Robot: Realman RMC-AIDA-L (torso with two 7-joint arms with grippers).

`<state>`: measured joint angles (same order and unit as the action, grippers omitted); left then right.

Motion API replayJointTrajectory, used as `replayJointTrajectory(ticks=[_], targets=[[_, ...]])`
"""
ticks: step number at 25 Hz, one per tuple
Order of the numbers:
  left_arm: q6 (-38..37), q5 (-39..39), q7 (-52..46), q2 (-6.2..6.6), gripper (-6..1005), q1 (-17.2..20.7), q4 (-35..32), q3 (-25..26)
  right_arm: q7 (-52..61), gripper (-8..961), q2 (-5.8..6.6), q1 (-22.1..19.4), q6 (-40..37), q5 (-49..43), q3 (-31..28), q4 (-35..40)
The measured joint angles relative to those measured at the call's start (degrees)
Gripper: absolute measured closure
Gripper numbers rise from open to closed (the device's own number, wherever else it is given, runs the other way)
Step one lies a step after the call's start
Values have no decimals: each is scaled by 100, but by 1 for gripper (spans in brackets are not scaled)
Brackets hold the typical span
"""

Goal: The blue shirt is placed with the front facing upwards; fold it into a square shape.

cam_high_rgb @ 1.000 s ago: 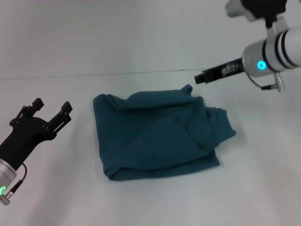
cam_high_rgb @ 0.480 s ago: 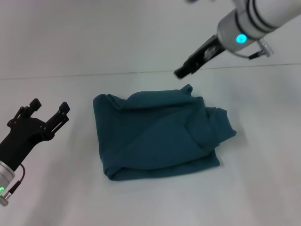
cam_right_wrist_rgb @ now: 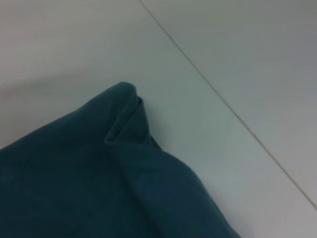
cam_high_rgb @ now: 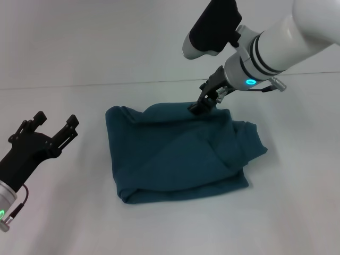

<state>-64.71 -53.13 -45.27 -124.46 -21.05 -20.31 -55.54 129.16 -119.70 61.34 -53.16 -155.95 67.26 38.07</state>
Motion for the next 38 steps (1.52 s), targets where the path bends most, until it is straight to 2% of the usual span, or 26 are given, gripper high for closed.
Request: replayJointTrajectory(ticks=[11,15,22,28,35,38], targets=[[15,-5,-17,2,112,-47,11,-6,-184,299,-17,24,504,478,40,-593],[28,-5,-17,8,112,-49,24,0,-121,333,-43,121,1111,497,165,-1042],[97,-5,-17,10,111,-77,25,0,91,393,-59,193,1643,514,172,-1358],[99,-5,-17,10,112,-122,21,-1,436,606,-8,161,1633,502,169,-1295],[99,-5,-17,17,112,-125,11,-1,1343,953,98,16,1592,406,123,-1047],[99,-5,-17,19,111,-119,10,-11,1499,934,110,6,1603,313,103,-1045]])
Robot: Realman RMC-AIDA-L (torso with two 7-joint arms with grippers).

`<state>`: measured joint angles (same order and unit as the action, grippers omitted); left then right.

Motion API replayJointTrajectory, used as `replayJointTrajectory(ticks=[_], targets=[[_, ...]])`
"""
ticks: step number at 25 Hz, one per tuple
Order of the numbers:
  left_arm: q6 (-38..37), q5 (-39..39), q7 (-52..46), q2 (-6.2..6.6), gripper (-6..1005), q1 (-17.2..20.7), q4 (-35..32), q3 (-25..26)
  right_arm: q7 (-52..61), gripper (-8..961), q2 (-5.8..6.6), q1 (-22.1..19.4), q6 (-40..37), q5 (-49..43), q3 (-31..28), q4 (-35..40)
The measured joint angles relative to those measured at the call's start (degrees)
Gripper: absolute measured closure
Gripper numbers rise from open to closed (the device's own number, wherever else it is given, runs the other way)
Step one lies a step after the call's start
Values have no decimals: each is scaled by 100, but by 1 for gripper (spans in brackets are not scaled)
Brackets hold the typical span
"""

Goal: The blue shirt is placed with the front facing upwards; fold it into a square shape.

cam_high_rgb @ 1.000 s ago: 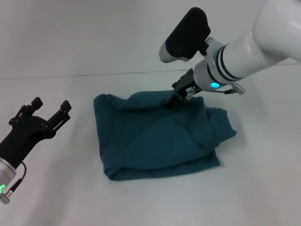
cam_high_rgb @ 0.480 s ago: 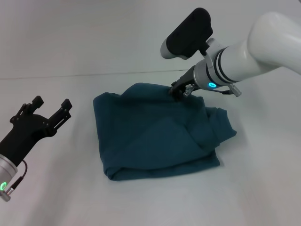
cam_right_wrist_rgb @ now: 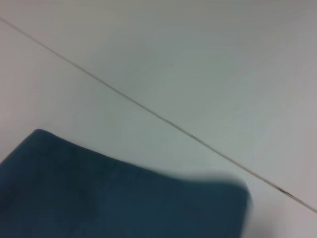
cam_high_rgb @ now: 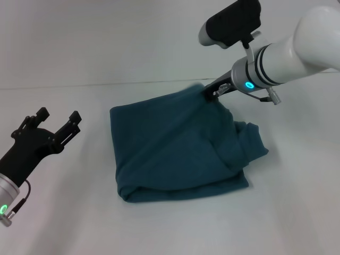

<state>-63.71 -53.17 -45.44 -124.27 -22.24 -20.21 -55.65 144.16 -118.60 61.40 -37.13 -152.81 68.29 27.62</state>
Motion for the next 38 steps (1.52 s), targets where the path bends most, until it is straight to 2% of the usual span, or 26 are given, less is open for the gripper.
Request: replayJointTrajectory(ticks=[6,9,14,16,17,18,21,25,30,36,38], targets=[[-1,0,0,0,111,0,0,-18,203,897,-24,-41,-65,-140,-10,71],[-2,0,0,0,112,-3,-3,-18,404,878,-57,-282,-413,-143,-10,599],[-1,0,0,0,112,12,-9,-18,672,847,-98,-1075,-1342,255,-9,2190],[-3,0,0,0,112,24,-9,-30,650,767,-88,-1426,-1760,591,-26,2764],[-11,0,0,0,112,27,-9,-35,438,728,-76,-1853,-2163,1041,-103,3314],[-25,0,0,-2,112,31,-9,-38,438,688,-76,-1853,-2163,1041,-103,3314],[-53,1,1,-7,112,32,-3,-46,-332,568,-52,-2483,-2724,1916,-325,3796],[-47,-5,1,-9,111,16,22,-74,-1473,407,-22,-3053,-3579,2828,-1044,3863],[-37,-9,-1,-12,111,15,26,-106,-2622,279,-41,-3473,-4220,3041,-1782,3595],[0,-10,6,-18,111,-19,34,-202,-3901,278,34,-3627,-4811,3168,-2778,2817],[9,-34,26,-17,111,-36,30,-221,-4316,278,129,-3671,-5032,3211,-3094,2553]])
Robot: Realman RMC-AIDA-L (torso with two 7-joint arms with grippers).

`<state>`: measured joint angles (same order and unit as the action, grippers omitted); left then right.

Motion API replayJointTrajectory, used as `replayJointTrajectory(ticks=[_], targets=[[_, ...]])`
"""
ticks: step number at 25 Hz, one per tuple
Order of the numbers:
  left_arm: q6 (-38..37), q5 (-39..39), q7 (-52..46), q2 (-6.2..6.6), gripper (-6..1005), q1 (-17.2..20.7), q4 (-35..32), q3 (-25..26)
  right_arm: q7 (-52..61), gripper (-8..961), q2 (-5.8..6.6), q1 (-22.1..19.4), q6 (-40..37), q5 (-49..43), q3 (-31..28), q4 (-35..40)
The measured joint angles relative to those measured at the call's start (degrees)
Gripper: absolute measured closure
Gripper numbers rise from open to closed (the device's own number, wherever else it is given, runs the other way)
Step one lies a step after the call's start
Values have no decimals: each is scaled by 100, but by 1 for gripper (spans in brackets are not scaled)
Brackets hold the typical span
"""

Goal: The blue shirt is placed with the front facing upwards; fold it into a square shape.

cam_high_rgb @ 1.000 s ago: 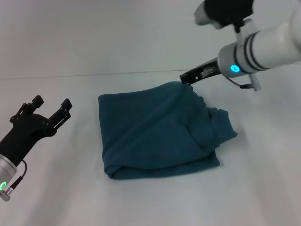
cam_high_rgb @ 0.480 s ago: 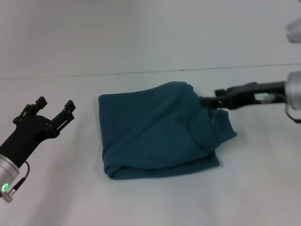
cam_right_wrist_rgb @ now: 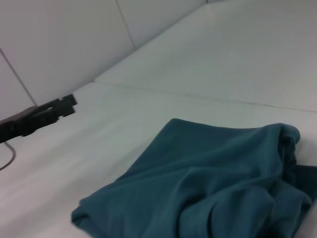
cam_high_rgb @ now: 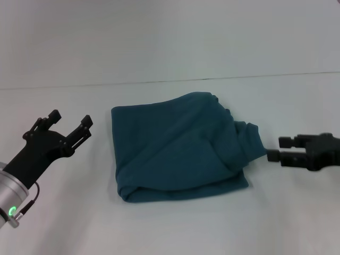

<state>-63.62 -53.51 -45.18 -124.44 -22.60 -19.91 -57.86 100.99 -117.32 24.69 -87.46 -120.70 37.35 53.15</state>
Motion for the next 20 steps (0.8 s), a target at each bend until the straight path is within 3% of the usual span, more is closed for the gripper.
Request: replayJointTrajectory(ticks=[3,5,12,20], targets=[[0,-89,10,7,111,-35,-11,-16,-623,274,281,29,-168,44,-176,-768],[0,-101,10,11,111,-52,-11,-16,-749,271,300,51,-176,55,-175,-893],[-4,-107,10,10,112,-75,-4,-42,-1067,278,101,203,290,-36,-33,-850],[-10,-108,-6,7,112,-130,11,-64,-1147,278,33,227,698,-42,-81,-701]])
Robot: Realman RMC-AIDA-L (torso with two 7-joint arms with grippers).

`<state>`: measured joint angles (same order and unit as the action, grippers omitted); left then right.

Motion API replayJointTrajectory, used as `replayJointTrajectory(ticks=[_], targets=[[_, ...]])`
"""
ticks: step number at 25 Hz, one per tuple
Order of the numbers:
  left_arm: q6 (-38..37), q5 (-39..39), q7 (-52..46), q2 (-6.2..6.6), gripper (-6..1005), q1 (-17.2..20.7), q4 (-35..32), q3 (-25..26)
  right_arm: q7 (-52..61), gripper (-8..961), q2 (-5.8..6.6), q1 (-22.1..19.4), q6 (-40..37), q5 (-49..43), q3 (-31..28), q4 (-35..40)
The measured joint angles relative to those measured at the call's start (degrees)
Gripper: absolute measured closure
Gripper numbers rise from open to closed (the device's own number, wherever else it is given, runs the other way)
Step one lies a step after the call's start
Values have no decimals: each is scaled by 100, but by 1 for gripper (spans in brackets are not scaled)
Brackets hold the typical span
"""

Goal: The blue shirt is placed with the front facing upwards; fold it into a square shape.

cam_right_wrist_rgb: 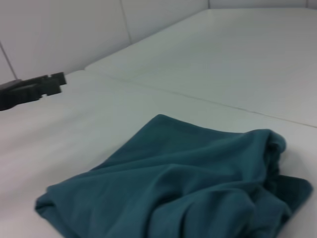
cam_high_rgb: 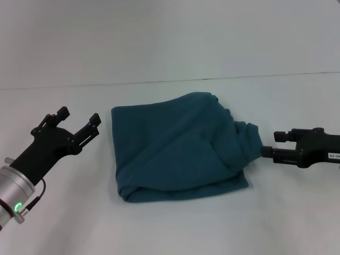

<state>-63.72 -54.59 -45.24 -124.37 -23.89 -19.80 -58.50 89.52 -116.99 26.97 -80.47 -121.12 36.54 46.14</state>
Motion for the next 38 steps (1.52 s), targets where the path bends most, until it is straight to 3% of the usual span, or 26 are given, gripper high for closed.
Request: replayJointTrajectory(ticks=[14,21,32,35,38], targets=[[-1,1,-11,0,112,-3,12,-58,-77,278,-171,307,876,-17,877,-266],[0,1,-13,0,112,-9,12,-57,29,285,-190,336,1089,-214,1168,-280],[1,1,-21,0,111,-10,11,-66,108,717,-185,258,315,-188,679,118],[0,1,-20,0,111,-19,11,-66,156,927,-175,245,24,-190,536,226],[0,1,-20,0,111,-32,11,-65,241,921,-165,177,-174,-194,485,395]])
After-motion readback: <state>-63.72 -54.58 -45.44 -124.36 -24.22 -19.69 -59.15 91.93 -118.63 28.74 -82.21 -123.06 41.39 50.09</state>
